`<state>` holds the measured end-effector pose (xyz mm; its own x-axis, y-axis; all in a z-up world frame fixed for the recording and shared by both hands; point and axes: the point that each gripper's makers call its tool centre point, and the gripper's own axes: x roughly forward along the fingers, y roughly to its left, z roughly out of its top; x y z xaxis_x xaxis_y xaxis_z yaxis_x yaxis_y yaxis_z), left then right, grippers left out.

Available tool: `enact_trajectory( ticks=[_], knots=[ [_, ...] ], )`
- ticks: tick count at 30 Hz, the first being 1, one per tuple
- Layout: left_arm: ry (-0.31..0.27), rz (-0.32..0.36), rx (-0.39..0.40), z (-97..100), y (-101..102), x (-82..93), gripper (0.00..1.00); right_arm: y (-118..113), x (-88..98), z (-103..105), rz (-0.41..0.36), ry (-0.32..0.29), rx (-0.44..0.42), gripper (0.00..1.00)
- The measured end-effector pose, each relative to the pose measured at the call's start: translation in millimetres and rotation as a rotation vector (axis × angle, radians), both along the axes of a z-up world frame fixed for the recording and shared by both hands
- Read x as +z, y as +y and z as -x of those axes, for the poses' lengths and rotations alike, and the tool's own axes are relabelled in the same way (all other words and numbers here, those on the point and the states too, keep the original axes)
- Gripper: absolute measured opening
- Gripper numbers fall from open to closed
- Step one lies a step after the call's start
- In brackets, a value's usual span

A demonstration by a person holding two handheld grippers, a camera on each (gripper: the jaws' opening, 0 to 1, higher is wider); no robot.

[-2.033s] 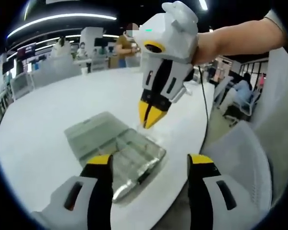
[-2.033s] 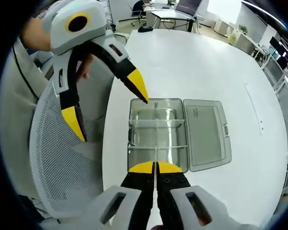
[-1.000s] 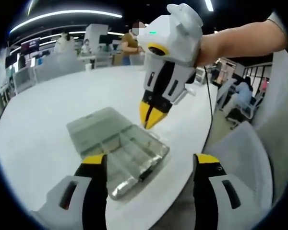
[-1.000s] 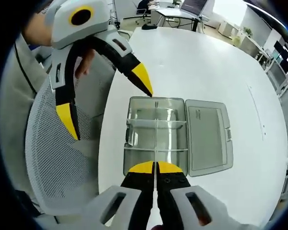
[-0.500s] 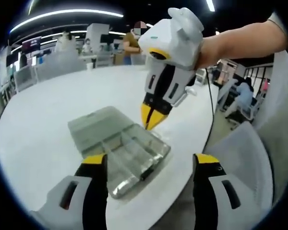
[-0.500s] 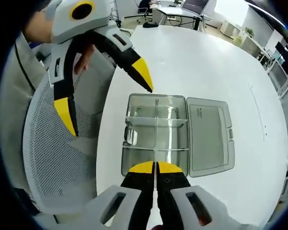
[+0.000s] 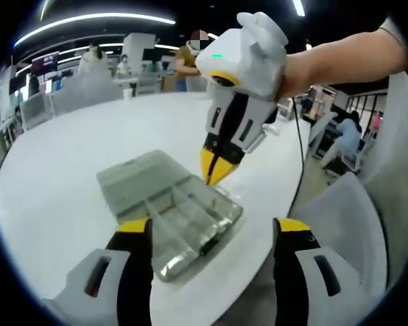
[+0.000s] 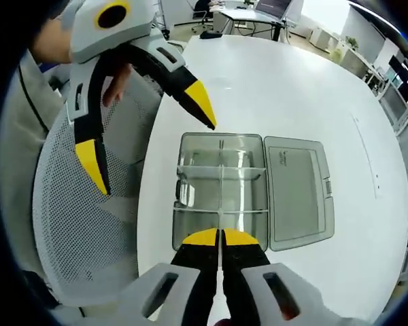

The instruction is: Insert the divider into the dual guide fixture by aligning both edges with the guide slots and pushing it downward to the bottom, including one-sided entry, uneven engagement, binding, and posture correction.

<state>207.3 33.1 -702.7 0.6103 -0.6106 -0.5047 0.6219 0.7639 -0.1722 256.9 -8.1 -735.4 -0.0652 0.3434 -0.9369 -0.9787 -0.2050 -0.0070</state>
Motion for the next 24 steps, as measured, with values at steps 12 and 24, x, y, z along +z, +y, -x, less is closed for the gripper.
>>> enact_trajectory(
  ticks=[12, 24],
  knots=[
    [-0.001, 0.000, 0.003, -0.2, 0.1, 1.1, 0.70, -3.4, -2.9, -0.2, 0.010, 0.005, -0.012, 0.00],
    [0.000, -0.004, 0.005, -0.8, 0.9, 1.9, 0.69, -3.5, -6.4, 0.0, 0.020, -0.001, 0.009, 0.00]
  ],
)
